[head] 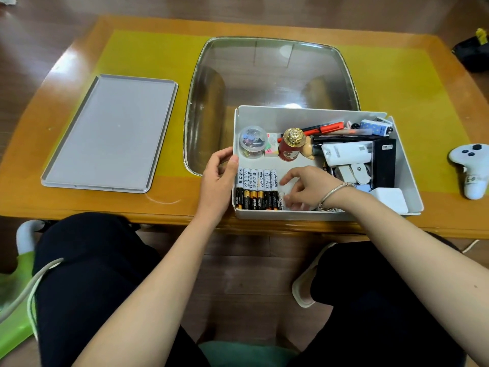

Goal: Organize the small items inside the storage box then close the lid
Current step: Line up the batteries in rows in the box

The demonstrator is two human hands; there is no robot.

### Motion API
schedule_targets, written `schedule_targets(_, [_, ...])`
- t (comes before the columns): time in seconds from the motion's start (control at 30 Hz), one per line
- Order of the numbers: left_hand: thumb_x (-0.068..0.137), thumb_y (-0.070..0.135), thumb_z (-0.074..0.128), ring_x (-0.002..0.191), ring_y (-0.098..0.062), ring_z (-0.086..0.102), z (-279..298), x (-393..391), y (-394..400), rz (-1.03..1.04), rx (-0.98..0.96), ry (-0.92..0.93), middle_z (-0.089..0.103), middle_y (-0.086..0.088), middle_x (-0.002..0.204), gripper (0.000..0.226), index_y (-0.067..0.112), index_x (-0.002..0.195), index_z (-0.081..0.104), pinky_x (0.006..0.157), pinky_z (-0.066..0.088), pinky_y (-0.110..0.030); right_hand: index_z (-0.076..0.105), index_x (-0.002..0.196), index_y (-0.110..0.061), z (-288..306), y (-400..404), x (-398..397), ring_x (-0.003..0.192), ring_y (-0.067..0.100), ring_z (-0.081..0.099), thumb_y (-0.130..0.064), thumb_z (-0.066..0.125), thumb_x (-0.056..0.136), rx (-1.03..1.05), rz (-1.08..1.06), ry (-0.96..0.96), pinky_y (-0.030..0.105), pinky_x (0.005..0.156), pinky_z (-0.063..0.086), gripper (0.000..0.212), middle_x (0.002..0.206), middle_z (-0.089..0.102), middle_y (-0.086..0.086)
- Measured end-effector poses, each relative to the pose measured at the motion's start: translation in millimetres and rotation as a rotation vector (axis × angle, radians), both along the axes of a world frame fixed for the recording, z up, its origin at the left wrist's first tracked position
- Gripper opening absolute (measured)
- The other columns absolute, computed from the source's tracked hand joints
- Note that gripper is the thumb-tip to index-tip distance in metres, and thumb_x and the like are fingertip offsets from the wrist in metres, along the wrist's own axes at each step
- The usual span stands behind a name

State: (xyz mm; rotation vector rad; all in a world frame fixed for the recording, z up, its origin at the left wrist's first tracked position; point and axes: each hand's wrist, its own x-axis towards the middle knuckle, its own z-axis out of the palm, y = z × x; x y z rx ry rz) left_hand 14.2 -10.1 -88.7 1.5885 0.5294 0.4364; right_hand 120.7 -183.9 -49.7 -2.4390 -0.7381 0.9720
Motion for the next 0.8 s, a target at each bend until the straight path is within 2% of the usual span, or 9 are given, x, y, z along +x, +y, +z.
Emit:
schedule_targets(0.07, [0.097, 0.027, 0.052, 0.09, 0.009, 0.059, -0.4, 0.1, 0.0, 0.0, 0.003, 0.001, 0.062, 0.013, 0.106, 0.025, 0.017, 0.12, 0.055, 0.07, 0.047, -0.009, 0.058, 0.101, -0.013, 1.8, -0.1, 1.6, 0.067, 0.021, 0.07, -0.009, 0.066, 0.083, 0.014, -0.001, 0.052, 0.032, 0.062, 0.059, 0.02, 0.07, 0.073, 0.006])
schedule_targets(0.13, [0.097, 0.027, 0.052, 0.091, 0.009, 0.059, -0.4, -0.1, 0.1, 0.001, 0.005, 0.004, 0.062, 0.013, 0.106, 0.025, 0.018, 0.12, 0.055, 0.071, 0.047, -0.01, 0.059, 0.101, -0.011, 4.3, -1.4, 2.7, 0.072, 0.022, 0.071, -0.006, 0.064, 0.083, 0.012, 0.017, 0.095, 0.038, 0.068, 0.06, 0.02, 0.074, 0.073, 0.007])
schedule_targets(0.23, [0.097, 0.028, 0.052, 0.093, 0.009, 0.059, -0.4, -0.2, -0.1, -0.001, 0.01, 0.009, 0.062, 0.012, 0.108, 0.027, 0.016, 0.122, 0.055, 0.073, 0.048, -0.01, 0.057, 0.103, -0.018, 9.8, -8.1, 5.9, 0.066, 0.017, 0.07, -0.007, 0.068, 0.082, 0.024, 0.054, 0.052, 0.033, 0.063, 0.059, 0.026, 0.075, 0.073, 0.001])
schedule_targets(0.33, [0.097, 0.028, 0.051, 0.094, 0.009, 0.059, -0.6, -0.3, 0.5, -0.003, 0.014, 0.01, 0.062, 0.013, 0.108, 0.027, 0.017, 0.122, 0.055, 0.073, 0.047, -0.009, 0.065, 0.095, -0.022, 19.9, -20.4, 14.3, 0.059, 0.005, 0.062, -0.013, 0.076, 0.074, -0.076, 0.153, -0.167, 0.017, 0.062, 0.05, 0.025, 0.069, 0.067, -0.009])
schedule_targets(0.37, [0.097, 0.028, 0.051, 0.094, 0.008, 0.059, -0.7, -0.3, 0.7, -0.003, 0.011, 0.01, 0.062, 0.013, 0.108, 0.026, 0.018, 0.121, 0.055, 0.073, 0.048, -0.009, 0.067, 0.091, -0.021, 22.9, -25.3, 17.3, 0.061, 0.005, 0.06, -0.015, 0.077, 0.072, -0.143, 0.201, -0.246, 0.016, 0.061, 0.045, 0.023, 0.068, 0.063, -0.011])
schedule_targets(0.5, [0.097, 0.028, 0.052, 0.097, 0.004, 0.059, -0.6, 0.0, 1.1, 0.007, 0.012, 0.0, 0.062, 0.014, 0.108, 0.025, 0.019, 0.12, 0.056, 0.078, 0.048, -0.011, 0.066, 0.088, -0.024, 25.3, -43.4, 24.9, 0.074, 0.015, 0.054, -0.021, 0.075, 0.071, -0.452, 0.339, -0.402, 0.021, 0.068, 0.042, 0.02, 0.068, 0.05, -0.014])
schedule_targets(0.63, [0.097, 0.028, 0.052, 0.093, 0.01, 0.058, -0.1, -0.2, 0.2, 0.006, 0.019, -0.001, 0.061, 0.017, 0.106, 0.023, 0.02, 0.119, 0.055, 0.074, 0.047, -0.009, 0.067, 0.085, -0.016, 21.8, -46.1, 24.6, 0.08, 0.021, 0.059, -0.029, 0.069, 0.073, -0.527, 0.335, -0.442, 0.03, 0.074, 0.053, 0.018, 0.081, 0.062, -0.001])
schedule_targets(0.7, [0.097, 0.028, 0.052, 0.093, 0.01, 0.058, -0.1, -0.4, 0.4, 0.006, 0.022, 0.003, 0.062, 0.017, 0.106, 0.023, 0.021, 0.119, 0.055, 0.074, 0.047, -0.009, 0.063, 0.069, -0.014, 18.5, -43.4, 21.3, 0.069, 0.022, 0.058, -0.029, 0.064, 0.077, -0.547, 0.328, -0.445, 0.03, 0.069, 0.052, 0.017, 0.071, 0.061, 0.004])
schedule_targets(0.8, [0.097, 0.03, 0.052, 0.097, 0.006, 0.059, -0.2, -0.2, 0.8, 0.007, 0.013, 0.006, 0.062, 0.016, 0.108, 0.025, 0.02, 0.12, 0.056, 0.076, 0.048, -0.011, 0.046, 0.047, -0.017, 13.5, -38.7, 17.3, 0.053, 0.021, 0.045, -0.029, 0.06, 0.082, -0.571, 0.314, -0.422, 0.025, 0.06, 0.044, 0.04, 0.051, 0.045, 0.001])
